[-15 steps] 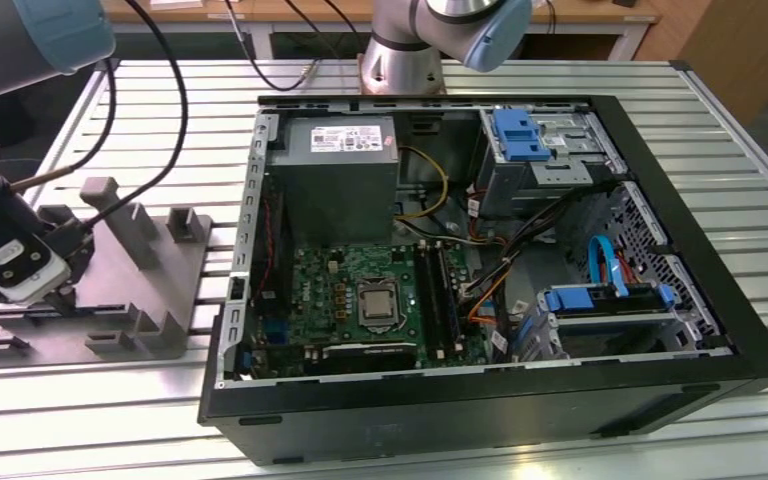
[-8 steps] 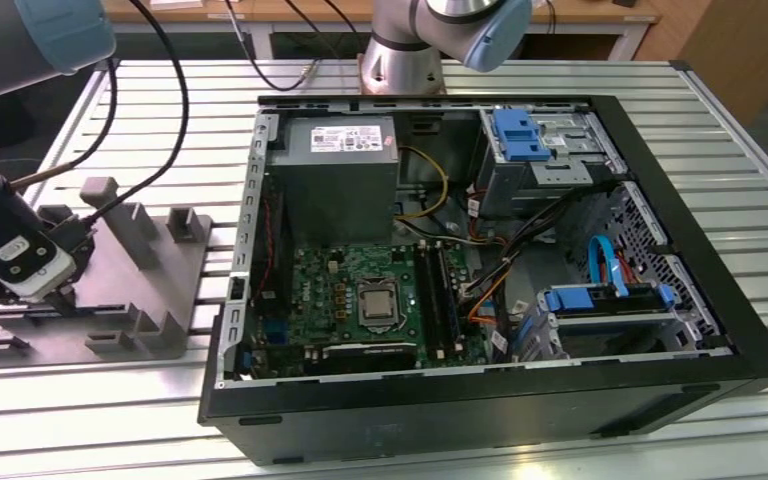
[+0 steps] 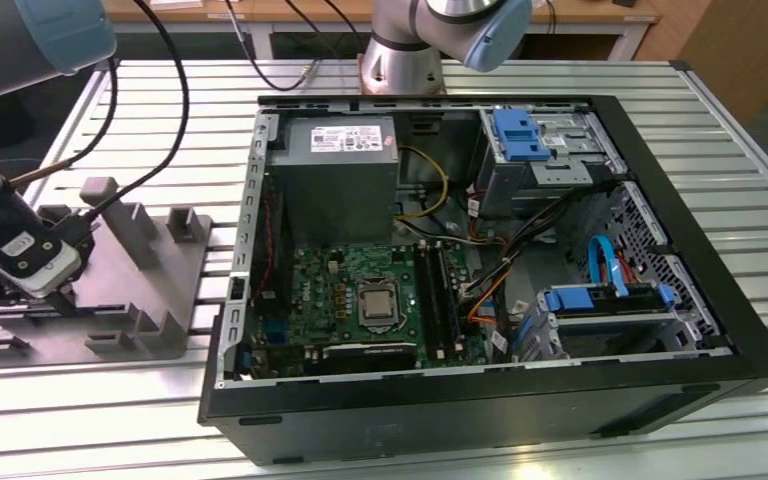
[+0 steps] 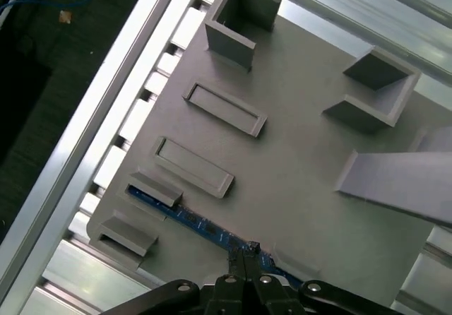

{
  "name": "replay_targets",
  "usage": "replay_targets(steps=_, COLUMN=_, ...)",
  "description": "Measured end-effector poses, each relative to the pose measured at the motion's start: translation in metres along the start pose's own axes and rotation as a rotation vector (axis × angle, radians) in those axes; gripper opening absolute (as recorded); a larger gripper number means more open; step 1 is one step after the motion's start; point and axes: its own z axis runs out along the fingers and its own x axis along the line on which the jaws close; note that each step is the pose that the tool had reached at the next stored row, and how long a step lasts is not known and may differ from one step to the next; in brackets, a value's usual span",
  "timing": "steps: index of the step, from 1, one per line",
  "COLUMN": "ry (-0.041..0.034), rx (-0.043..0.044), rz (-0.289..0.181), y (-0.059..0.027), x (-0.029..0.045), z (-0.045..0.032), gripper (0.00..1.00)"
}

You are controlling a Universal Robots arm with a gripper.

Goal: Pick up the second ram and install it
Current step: 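Pick up the second ram and move it above second insertion slot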

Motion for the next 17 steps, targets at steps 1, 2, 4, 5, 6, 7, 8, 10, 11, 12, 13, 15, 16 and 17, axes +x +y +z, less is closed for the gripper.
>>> replay_targets(steps=1, ry=0.0003, rx=0.0000, rz=-0.009, y=0.0000, x=0.0000, z=0.0000, gripper=0.10)
replay_targets(steps=2, ry=0.0006, rx=0.0001, rz=-0.017, y=0.0000, x=0.0000, z=0.0000, gripper=0.10)
replay_targets(steps=4, ry=0.0013, rx=0.0002, rz=-0.036, y=0.0000, x=0.0000, z=0.0000, gripper=0.10)
replay_targets(steps=5, ry=0.0015, rx=0.0002, rz=-0.044, y=0.0000, x=0.0000, z=0.0000, gripper=0.10)
replay_targets(steps=6, ry=0.0019, rx=0.0002, rz=-0.053, y=0.0000, x=0.0000, z=0.0000, gripper=0.10)
replay_targets(steps=7, ry=0.0022, rx=0.0003, rz=-0.062, y=0.0000, x=0.0000, z=0.0000, gripper=0.10)
replay_targets(steps=8, ry=0.0025, rx=0.0003, rz=-0.070, y=0.0000, x=0.0000, z=0.0000, gripper=0.10)
replay_targets(steps=10, ry=0.0031, rx=0.0004, rz=-0.089, y=0.0000, x=0.0000, z=0.0000, gripper=0.10)
replay_targets(steps=11, ry=0.0035, rx=0.0004, rz=-0.099, y=0.0000, x=0.0000, z=0.0000, gripper=0.10)
replay_targets(steps=12, ry=0.0038, rx=0.0004, rz=-0.109, y=0.0000, x=0.0000, z=0.0000, gripper=0.10)
replay_targets(steps=13, ry=0.0042, rx=0.0005, rz=-0.119, y=0.0000, x=0.0000, z=0.0000, gripper=0.10)
replay_targets(steps=15, ry=0.0049, rx=0.0005, rz=-0.139, y=0.0000, x=0.0000, z=0.0000, gripper=0.10)
replay_targets(steps=16, ry=0.0052, rx=0.0006, rz=-0.149, y=0.0000, x=0.0000, z=0.0000, gripper=0.10)
replay_targets(steps=17, ry=0.0056, rx=0.0007, rz=-0.159, y=0.0000, x=0.0000, z=0.0000, gripper=0.10)
